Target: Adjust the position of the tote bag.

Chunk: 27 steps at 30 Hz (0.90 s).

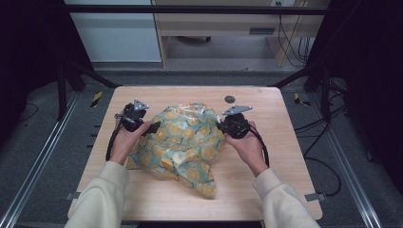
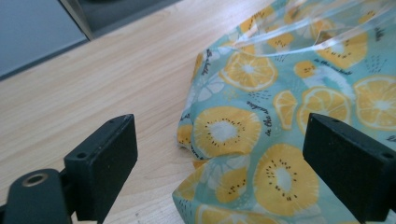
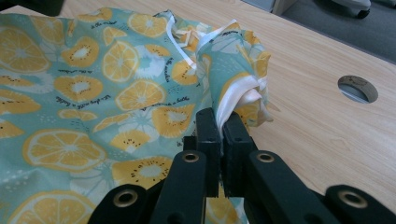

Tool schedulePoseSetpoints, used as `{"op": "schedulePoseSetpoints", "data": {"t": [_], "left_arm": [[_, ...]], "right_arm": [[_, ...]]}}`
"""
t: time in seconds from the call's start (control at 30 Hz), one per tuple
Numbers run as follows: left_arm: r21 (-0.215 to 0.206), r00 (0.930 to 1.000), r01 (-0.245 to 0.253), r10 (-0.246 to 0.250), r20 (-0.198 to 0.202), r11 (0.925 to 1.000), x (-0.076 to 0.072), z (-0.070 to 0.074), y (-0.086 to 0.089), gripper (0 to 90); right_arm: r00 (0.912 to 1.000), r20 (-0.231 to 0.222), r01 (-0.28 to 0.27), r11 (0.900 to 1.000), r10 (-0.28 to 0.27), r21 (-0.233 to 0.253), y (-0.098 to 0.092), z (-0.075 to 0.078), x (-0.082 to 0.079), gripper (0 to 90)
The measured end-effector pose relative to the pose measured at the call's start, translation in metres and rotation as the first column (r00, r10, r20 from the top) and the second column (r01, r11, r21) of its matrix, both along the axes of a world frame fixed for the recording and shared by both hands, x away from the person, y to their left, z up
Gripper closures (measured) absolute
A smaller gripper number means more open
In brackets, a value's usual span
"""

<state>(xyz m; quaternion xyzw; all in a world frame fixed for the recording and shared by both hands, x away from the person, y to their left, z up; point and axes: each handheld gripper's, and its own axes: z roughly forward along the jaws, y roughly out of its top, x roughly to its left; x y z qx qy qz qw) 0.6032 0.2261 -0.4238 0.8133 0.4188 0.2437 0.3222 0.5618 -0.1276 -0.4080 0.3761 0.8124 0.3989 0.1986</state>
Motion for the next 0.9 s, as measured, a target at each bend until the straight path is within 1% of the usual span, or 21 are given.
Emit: {"op": "schedulePoseSetpoints", "data": {"t": [0.03,0.07,0.1,0.17,0.2,0.23,0.3,0.37,0.4,0.5,0.57,0.63,0.67,0.7,0.77,0.83,0.87,0.9], "left_arm": [[0.005,0.9997,0.002,-0.002,-0.023,1.0,0.003,-0.004,0.0,8.8],[0.005,0.9997,0.002,-0.002,-0.023,1.0,0.003,-0.004,0.0,8.4],[0.018,0.9995,0.005,-0.005,-0.032,0.9998,0.006,-0.009,0.001,8.2],[0.02,0.9992,0.003,-0.002,-0.04,0.9998,0.007,-0.011,0.002,8.0],[0.019,0.9984,0.017,-0.016,-0.054,0.9997,0.009,-0.014,0.002,7.9],[0.025,0.9981,0.026,-0.025,-0.056,0.9993,0.009,-0.015,0.002,7.7],[0.02,0.9976,0.035,-0.034,-0.061,0.9992,0.01,-0.016,0.001,7.6],[0.004,0.9942,0.065,-0.064,-0.086,0.9979,0.011,-0.021,0.0,7.8],[0.02,0.9921,0.081,-0.078,-0.098,0.9965,0.012,-0.024,-0.002,8.6],[0.049,0.9923,0.074,-0.069,-0.104,0.9961,0.014,-0.03,-0.005,8.4],[0.047,0.9923,0.068,-0.063,-0.107,0.9966,0.015,-0.032,-0.007,9.5],[0.045,0.9916,0.073,-0.067,-0.11,0.9963,0.017,-0.034,-0.008,10.3],[0.041,0.9917,0.072,-0.067,-0.11,0.9966,0.017,-0.035,-0.008,11.9],[0.033,0.9916,0.065,-0.061,-0.114,0.9973,0.018,-0.036,-0.009,18.5],[0.036,0.9908,0.069,-0.064,-0.119,0.997,0.018,-0.036,-0.009,23.8],[0.039,0.9899,0.076,-0.07,-0.123,0.9964,0.018,-0.037,-0.01,32.9],[0.04,0.9901,0.08,-0.075,-0.118,0.996,0.017,-0.036,-0.01,36.0],[0.033,0.9905,0.084,-0.08,-0.112,0.9959,0.017,-0.036,-0.01,41.8]], "right_arm": [[1.0,-0.005,0.0,1.0,0.0,-0.004,0.0,-0.001,0.001,87.9],[1.0,-0.005,0.0,1.0,0.0,-0.004,0.0,-0.001,0.001,87.9],[0.9999,-0.012,0.006,1.0,-0.006,-0.004,0.0,-0.001,0.002,87.9],[0.9999,-0.013,0.007,1.0,-0.007,-0.001,-0.001,-0.001,0.004,87.9],[0.9999,-0.015,0.006,1.0,-0.006,0.0,-0.002,-0.001,0.004,87.9],[0.9998,-0.016,0.007,1.0,-0.007,0.003,-0.002,-0.001,0.005,87.9],[0.9999,-0.014,0.008,1.0,-0.008,0.004,-0.002,-0.001,0.005,87.9],[0.9998,-0.019,0.011,1.0,-0.011,0.004,-0.002,0.0,0.006,87.9],[0.9997,-0.019,0.013,1.0,-0.013,0.006,-0.003,0.0,0.006,87.9],[0.9997,-0.019,0.013,1.0,-0.013,0.004,-0.004,0.0,0.008,87.9],[0.9997,-0.021,0.015,1.0,-0.015,0.004,-0.004,0.0,0.008,87.9],[0.9996,-0.024,0.018,1.0,-0.017,0.007,-0.004,0.0,0.008,87.9],[0.9995,-0.026,0.015,1.0,-0.015,0.004,-0.005,0.0,0.008,87.9],[0.9996,-0.024,0.018,1.0,-0.017,0.006,-0.006,0.0,0.008,87.9],[0.9994,-0.029,0.019,1.0,-0.019,0.008,-0.006,0.0,0.008,87.9],[0.9994,-0.025,0.023,1.0,-0.022,0.012,-0.008,0.0,0.009,87.9],[0.9995,-0.024,0.022,1.0,-0.022,0.011,-0.008,0.0,0.009,87.9],[0.9994,-0.025,0.025,1.0,-0.025,0.014,-0.009,0.0,0.009,87.9]]}}
